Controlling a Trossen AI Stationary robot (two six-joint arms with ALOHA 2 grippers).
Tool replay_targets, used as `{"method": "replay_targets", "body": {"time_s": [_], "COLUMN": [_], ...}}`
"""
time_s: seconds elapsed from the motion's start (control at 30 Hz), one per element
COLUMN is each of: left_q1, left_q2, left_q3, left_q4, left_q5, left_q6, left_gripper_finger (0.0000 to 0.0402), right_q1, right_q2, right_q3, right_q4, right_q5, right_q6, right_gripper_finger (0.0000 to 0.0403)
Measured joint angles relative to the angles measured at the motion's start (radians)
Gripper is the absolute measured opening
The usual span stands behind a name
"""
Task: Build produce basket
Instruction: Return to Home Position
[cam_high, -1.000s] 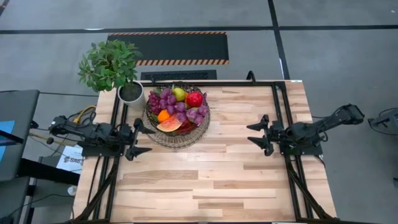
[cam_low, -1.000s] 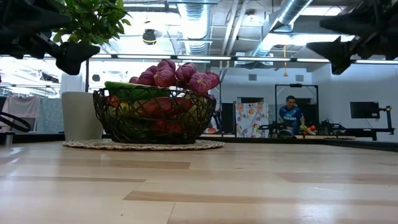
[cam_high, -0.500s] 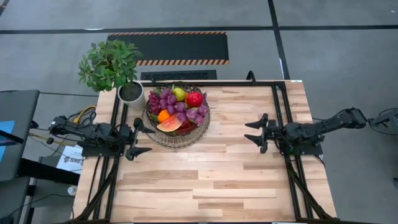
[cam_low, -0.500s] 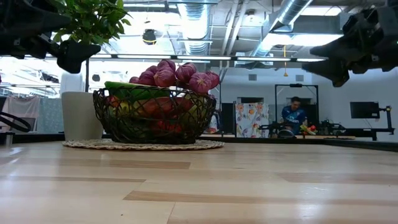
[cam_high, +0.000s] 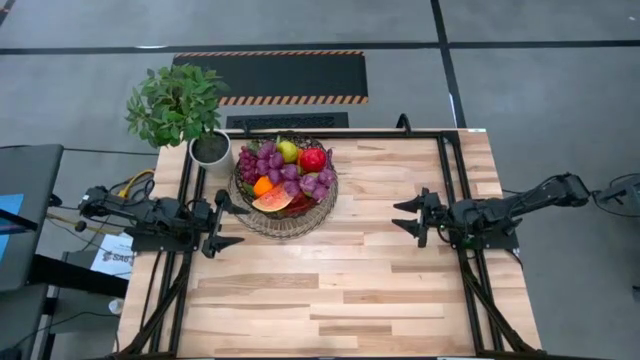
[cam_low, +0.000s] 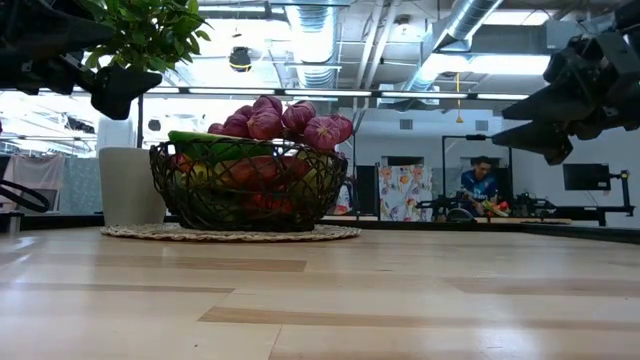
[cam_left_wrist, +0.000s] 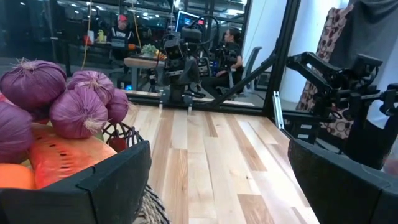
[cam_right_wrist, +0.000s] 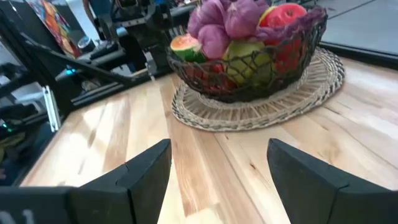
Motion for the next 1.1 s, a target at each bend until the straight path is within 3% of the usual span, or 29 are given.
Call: {"method": "replay_targets", "body": {"time_s": [1.1], "left_q1": [0.000], "left_q2": [0.000], "left_q3": [0.000], "left_q4": [0.000], "left_q5": [0.000], "left_q6": [0.000], "left_gripper_finger": [0.0368], "right_q1": [0.000], "right_q2": [0.000], "right_q3": [-0.001], "right_q4": [-0.071], "right_q5": [0.000], "right_q6": [0.000], "right_gripper_finger": [0.0286]}}
